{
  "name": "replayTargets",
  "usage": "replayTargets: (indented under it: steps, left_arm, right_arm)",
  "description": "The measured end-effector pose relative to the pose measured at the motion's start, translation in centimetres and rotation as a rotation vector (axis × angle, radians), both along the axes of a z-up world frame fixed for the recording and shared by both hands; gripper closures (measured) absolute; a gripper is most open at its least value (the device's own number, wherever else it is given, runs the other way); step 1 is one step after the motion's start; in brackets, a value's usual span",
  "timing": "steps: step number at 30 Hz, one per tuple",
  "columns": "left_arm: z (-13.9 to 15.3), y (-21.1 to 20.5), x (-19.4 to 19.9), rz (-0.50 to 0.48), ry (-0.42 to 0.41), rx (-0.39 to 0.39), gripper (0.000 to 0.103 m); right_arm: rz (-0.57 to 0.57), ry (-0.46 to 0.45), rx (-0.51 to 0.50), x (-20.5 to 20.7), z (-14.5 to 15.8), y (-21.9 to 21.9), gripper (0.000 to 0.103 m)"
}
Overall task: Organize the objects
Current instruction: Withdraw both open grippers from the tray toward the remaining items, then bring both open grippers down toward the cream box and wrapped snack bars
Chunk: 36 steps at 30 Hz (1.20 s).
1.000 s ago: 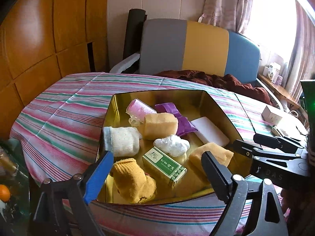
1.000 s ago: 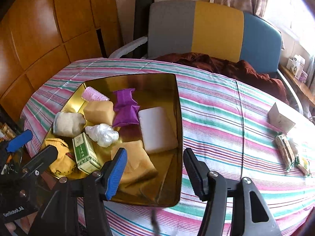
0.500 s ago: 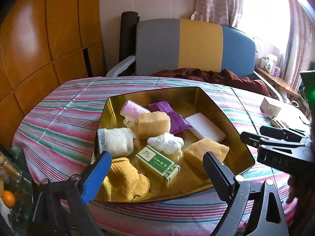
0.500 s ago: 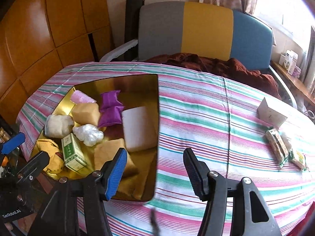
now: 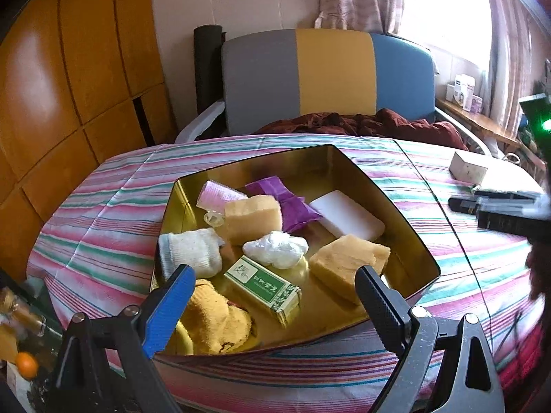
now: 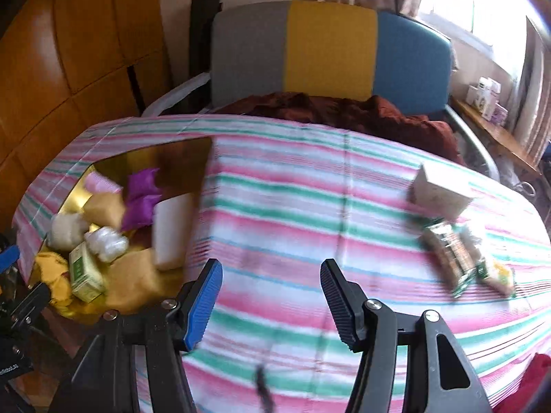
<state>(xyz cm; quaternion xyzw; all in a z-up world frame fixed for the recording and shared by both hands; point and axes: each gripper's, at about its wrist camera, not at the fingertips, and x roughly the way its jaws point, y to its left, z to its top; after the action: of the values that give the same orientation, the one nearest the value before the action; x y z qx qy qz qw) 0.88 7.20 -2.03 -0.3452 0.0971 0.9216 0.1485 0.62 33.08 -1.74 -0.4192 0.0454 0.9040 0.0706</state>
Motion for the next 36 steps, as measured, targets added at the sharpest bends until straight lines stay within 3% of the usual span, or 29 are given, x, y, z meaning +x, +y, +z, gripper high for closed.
replayTargets:
  steps: [5, 11, 14, 16, 18, 21, 26, 28, 31, 36]
  left_arm:
    - [0.0, 0.9, 0.2, -0.028, 0.007, -0.019, 0.009]
    - [-0.1, 2.0, 0.2, -0.053, -0.004, -0.040, 0.006]
    - [0.1, 3.1, 0.2, -0.085, -0.003, -0.053, 0.004]
    - [0.3, 4.0, 0.2, -0.112, -0.006, -0.053, 0.004]
    - [0.4, 5.0, 0.2, -0.144, -0.013, -0.048, 0.004]
    - [0.6, 7.1, 0.2, -0.210, -0.030, -0.036, 0.004]
    - [0.8, 10.5, 0.4, -0.308, -0.045, -0.030, 0.004]
    - [0.9, 12.0, 0.4, -0.341, -0.050, -0.029, 0.004]
    - [0.6, 14.5, 0.2, -0.384, -0.079, -0.032, 0.004]
    - [0.0, 17.8, -0.6, -0.433, -0.137, -0.017, 0.004]
  right_arm:
    - [-0.125, 0.016, -0.013, 0.1, 1.2, 6.5, 0.043]
    - [-0.353, 0.027, 0.009, 1.2, 1.0, 15.4, 0.043]
    - [-0.481, 0.037, -0.039, 2.4, 0.3, 19.4, 0.043]
    - [-0.573, 0.044, -0.136, 3.6, -0.4, 21.7, 0.043]
    - [-0.631, 0.070, -0.230, 4.6, -0.7, 23.2, 0.043]
    - [-0.704, 0.087, -0.251, 5.9, -0.6, 24.1, 0.042]
    - [-0.845, 0.155, -0.377, 9.0, -0.7, 26.6, 0.042]
    - [-0.889, 0.174, -0.446, 10.1, -1.2, 27.8, 0.035]
    - [-0.927, 0.193, -0.532, 11.2, -1.7, 28.6, 0.033]
    - [-0.947, 0.220, -0.575, 11.9, -1.8, 29.3, 0.033]
